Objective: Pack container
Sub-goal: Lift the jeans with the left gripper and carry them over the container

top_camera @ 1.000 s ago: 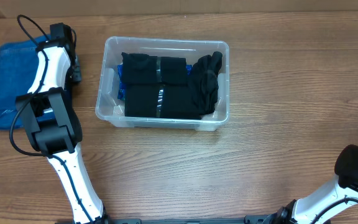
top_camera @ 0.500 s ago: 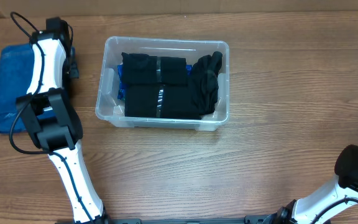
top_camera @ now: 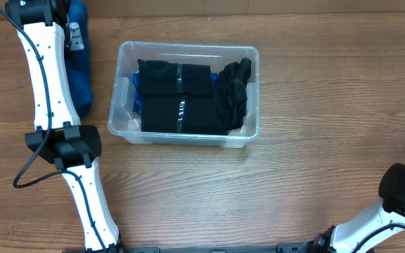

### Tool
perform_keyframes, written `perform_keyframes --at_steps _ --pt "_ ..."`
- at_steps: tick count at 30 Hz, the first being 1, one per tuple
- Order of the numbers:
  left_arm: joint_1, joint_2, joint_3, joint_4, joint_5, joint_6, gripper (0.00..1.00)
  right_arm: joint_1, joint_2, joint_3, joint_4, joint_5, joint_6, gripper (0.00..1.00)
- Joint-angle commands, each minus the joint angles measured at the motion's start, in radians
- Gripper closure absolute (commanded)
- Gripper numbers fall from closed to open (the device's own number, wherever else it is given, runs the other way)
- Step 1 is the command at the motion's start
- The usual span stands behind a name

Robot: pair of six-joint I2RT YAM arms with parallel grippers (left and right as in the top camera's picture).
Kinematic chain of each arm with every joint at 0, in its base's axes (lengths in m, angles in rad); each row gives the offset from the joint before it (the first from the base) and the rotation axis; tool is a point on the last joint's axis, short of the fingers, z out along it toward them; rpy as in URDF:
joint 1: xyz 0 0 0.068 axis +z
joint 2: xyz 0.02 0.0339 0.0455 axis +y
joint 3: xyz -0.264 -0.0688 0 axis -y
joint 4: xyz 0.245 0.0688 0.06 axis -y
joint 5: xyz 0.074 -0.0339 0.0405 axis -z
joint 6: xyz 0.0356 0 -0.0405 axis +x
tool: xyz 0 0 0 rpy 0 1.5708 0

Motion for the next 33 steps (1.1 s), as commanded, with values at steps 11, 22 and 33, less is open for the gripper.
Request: perform_keyframes --at_steps 11,22,33 --pt "-0.026 -0.177 0.270 0.072 0.207 0.120 0.96 -0.002 -0.005 0.010 0.003 0.003 0.000 0.00" --pt "-0.285 -0.386 0.270 0.161 0.528 0.543 0.96 -0.002 -0.005 0.010 0.003 0.003 0.000 0.00" --pt "-0.504 -0.388 0.243 0.056 0.497 0.726 0.96 -0.002 -0.005 0.010 0.003 0.003 0.000 0.00"
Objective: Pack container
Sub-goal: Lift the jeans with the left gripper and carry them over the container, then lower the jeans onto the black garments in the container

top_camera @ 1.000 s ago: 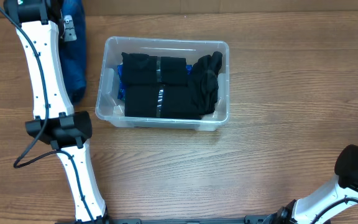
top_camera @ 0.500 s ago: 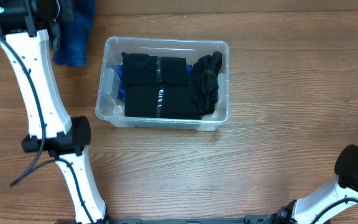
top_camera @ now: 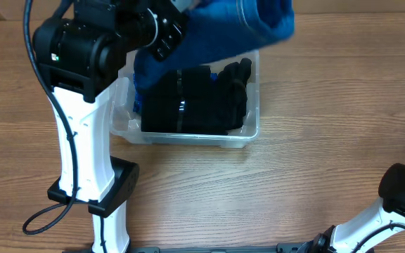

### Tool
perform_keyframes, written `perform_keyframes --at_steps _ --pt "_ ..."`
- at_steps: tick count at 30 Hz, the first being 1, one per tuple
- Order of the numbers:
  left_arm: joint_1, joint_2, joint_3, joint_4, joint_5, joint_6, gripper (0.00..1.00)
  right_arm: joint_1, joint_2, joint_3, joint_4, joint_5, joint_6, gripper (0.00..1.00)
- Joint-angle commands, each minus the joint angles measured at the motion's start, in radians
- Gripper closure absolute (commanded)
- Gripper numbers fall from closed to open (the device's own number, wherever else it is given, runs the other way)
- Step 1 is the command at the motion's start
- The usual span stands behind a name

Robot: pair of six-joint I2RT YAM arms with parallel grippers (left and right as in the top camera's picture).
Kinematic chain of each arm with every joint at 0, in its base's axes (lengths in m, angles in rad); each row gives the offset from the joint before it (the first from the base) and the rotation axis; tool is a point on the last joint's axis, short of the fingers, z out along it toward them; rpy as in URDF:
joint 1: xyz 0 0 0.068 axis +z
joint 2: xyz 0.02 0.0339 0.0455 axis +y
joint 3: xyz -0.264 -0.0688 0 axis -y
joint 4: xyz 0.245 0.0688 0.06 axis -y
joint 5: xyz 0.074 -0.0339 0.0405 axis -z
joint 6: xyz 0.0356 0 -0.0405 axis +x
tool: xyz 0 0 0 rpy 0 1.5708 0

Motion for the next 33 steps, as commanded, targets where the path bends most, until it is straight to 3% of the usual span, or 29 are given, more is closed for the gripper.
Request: perform_keyframes --at_steps 1,12,24,33 --pt "-0.019 -0.042 0.003 0.036 -0.007 0.106 0.96 -0.002 -0.005 0.010 0.003 0.003 0.000 0.00" --pt "-0.022 -0.042 -0.253 0.097 -0.216 0.201 0.96 -0.002 -0.005 0.010 0.003 0.003 0.000 0.00" --pt "-0.020 -0.039 -0.477 0.249 -0.262 0.299 0.96 -0.002 -0.005 0.010 0.003 0.003 0.000 0.00" --pt "-0.006 -0.008 -0.498 0.320 -0.275 0.328 0.96 -0.002 -0.005 0.010 0.003 0.002 0.000 0.00"
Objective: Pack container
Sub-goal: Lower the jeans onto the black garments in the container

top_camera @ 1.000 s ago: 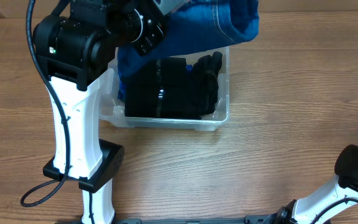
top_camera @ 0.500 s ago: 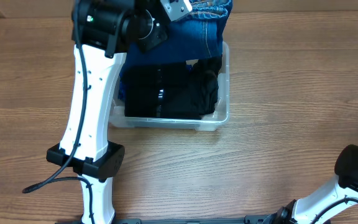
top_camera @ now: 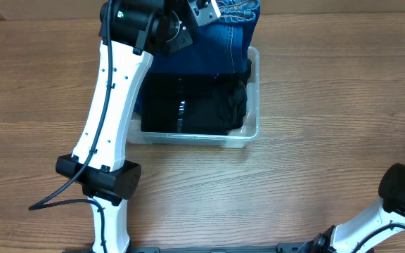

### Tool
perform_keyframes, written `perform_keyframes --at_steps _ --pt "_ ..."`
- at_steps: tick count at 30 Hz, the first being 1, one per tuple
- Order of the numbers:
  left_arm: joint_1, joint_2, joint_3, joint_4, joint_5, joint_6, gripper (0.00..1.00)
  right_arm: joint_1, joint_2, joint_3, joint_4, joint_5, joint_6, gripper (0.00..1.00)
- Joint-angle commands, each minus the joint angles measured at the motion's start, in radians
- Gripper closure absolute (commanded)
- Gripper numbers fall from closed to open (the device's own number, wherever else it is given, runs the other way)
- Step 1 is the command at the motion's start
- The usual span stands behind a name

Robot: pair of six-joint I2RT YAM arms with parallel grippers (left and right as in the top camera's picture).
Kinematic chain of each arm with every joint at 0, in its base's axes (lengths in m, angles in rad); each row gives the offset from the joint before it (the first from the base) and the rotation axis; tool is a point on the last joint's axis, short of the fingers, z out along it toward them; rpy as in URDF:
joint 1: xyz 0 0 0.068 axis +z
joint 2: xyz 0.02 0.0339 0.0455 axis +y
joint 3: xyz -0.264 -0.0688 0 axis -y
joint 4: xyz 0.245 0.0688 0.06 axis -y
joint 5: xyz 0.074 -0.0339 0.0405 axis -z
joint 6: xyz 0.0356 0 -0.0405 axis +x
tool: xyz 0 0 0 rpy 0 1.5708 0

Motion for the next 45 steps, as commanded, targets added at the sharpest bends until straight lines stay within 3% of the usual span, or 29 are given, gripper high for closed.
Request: perform_keyframes --at_steps 1,8,22,25,30,34,45 --pt "0.010 0.005 0.021 0.048 -0.017 0.026 0.96 -0.002 -0.005 0.010 0.003 0.003 0.000 0.00" --pt "0.008 0.056 0.021 0.003 -0.004 0.017 0.96 -0.002 -0.005 0.010 0.003 0.003 0.000 0.00" --pt "-0.128 0.055 0.021 -0.280 0.035 -0.063 0.96 -0.002 -0.005 0.010 0.003 0.003 0.000 0.00" --pt "-0.156 0.055 0.021 -0.356 0.036 -0.145 0.96 -0.002 -0.005 0.010 0.003 0.003 0.000 0.00" --pt "-0.158 0.055 0.021 -0.360 0.036 -0.382 0.92 -0.002 -0.005 0.010 0.003 0.003 0.000 0.00" --pt "-0.158 0.055 0.021 -0.360 0.037 -0.488 0.96 -0.002 -0.005 0.010 0.003 0.003 0.000 0.00" --pt "-0.158 0.055 0.021 -0.360 0.138 -0.567 0.96 -0.002 -0.005 0.010 0.003 0.003 0.000 0.00"
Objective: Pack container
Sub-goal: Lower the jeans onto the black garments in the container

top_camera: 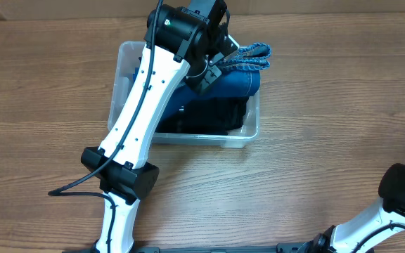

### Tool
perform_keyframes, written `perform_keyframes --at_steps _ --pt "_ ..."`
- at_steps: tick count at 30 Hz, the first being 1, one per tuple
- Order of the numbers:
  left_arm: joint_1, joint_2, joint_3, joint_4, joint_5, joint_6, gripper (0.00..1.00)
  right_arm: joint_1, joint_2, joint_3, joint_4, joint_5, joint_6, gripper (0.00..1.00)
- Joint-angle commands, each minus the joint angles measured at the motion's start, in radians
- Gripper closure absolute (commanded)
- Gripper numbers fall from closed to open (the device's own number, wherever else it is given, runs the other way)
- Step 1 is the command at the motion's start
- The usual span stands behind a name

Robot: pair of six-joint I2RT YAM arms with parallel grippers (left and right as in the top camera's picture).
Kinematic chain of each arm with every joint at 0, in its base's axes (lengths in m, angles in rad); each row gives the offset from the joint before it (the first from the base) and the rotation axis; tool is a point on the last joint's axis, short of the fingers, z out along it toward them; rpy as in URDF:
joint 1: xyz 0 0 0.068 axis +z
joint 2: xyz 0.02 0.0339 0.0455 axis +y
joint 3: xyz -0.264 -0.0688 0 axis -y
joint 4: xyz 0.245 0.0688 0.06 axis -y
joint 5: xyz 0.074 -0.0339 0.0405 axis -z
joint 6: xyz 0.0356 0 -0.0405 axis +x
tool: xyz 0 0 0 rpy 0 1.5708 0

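A clear plastic container [121, 56] stands on the wooden table in the overhead view. Folded black clothes [213, 116] fill its floor. A folded pair of blue jeans [242, 81] lies across the container's right back part on top of the black clothes. The frayed jeans hem [253, 56] hangs out past the back right rim. My left gripper [214, 67] is low over the container, shut on the left edge of the jeans. The left arm [143, 105] crosses the bin's left half and hides much of it. My right gripper is out of view.
Only a lower link of the right arm [403, 188] shows, at the bottom right corner. A small dark object sits at the right edge of the table. The left arm's elbow [121, 177] hangs over the table in front of the container.
My left gripper has moved from beyond the container's back rim down and toward the front, into the right back part. The jeans now rest on the black clothes instead of hanging above.
The jeans lay on the table left of the container with my left gripper at them. Then the gripper held them in the air over the bin's back. It then held them past the back rim, and now they lie in the container's right side.
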Motion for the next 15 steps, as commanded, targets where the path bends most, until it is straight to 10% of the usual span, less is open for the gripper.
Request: perform_keyframes --at_steps 1,15 --pt "-0.006 -0.018 0.021 -0.003 0.082 -0.066 0.96 -0.002 -0.005 0.010 0.004 0.003 0.000 0.00" --pt "0.190 -0.082 0.024 -0.002 0.079 0.140 0.96 -0.002 -0.005 0.010 0.004 0.003 0.000 0.00"
